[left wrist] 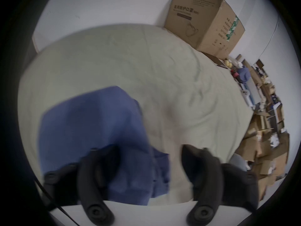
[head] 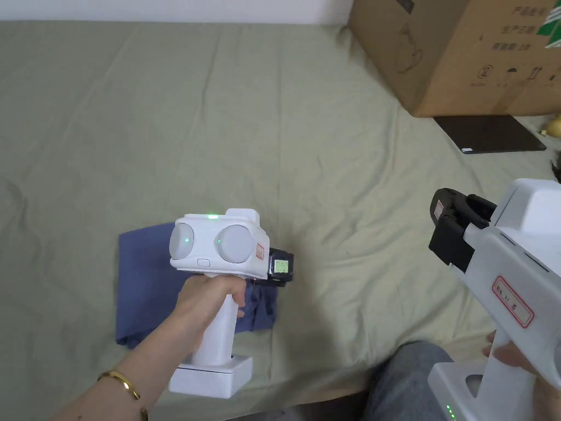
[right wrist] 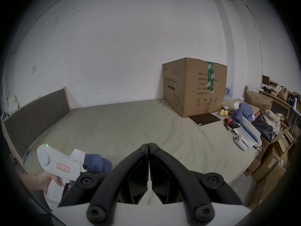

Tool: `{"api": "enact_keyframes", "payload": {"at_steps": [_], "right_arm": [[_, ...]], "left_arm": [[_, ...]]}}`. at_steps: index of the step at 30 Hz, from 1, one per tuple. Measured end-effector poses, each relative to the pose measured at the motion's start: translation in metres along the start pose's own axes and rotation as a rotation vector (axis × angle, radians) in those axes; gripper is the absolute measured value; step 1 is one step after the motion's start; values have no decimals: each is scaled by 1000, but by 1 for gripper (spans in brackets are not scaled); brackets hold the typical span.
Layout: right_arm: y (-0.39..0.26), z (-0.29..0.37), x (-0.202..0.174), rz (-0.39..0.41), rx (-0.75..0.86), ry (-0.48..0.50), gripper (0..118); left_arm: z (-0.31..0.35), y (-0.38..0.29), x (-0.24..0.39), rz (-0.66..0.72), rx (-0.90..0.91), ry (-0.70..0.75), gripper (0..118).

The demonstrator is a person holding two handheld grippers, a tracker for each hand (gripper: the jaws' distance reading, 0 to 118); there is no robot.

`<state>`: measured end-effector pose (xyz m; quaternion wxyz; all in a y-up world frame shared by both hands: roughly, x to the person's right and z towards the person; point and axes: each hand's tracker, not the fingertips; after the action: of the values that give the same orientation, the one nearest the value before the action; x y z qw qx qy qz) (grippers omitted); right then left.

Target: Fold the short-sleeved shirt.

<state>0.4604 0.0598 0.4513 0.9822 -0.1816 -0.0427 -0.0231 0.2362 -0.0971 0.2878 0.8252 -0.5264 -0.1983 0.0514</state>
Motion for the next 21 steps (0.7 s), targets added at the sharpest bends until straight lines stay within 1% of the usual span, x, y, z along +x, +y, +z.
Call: {"api": "enact_keyframes", "payload": {"at_steps": [1,3,5,6,7,9,11,12,13,14,15,16,17,19,21], "right_arm": [[-1,-1,6,-4,-1,-6,0],[-1,-1,11,-13,-2,-13,0],[-1,-2,15,-20,-1,-13,0],[-1,-3,15,-20,-1,-12,0],[-1,-3,15,-18,0,-11,0],[-2,-6,13,-13,3,-3,0],[-2,-8,10,-13,6,7,0],[-2,-10,9,-12,6,17,0],[-2,-11,7,-12,6,24,0],[-2,-13,6,-9,5,29,0],[-3,-14,4,-5,3,35,0],[-3,-15,3,-2,2,38,0],[-4,-16,3,2,1,39,0],[-4,-16,4,13,-2,40,0],[-5,-17,5,22,-8,31,0]], "left_arm": [[1,1,0,7,-14,-19,100],[18,7,-3,30,31,-18,100],[45,15,-14,68,158,-70,99],[58,18,-21,75,229,-73,99],[77,22,-24,77,309,-61,97],[100,25,-34,32,458,46,90],[107,24,-36,-25,508,205,71],[104,22,-38,-52,501,264,58],[97,20,-40,-67,492,305,35],[89,15,-43,-77,471,310,19],[73,12,-45,-81,453,292,7],[62,6,-43,-94,420,304,2],[50,-1,-39,-109,376,311,0],[28,-19,-28,-111,313,280,0],[11,-39,-13,-103,253,218,0]]}}
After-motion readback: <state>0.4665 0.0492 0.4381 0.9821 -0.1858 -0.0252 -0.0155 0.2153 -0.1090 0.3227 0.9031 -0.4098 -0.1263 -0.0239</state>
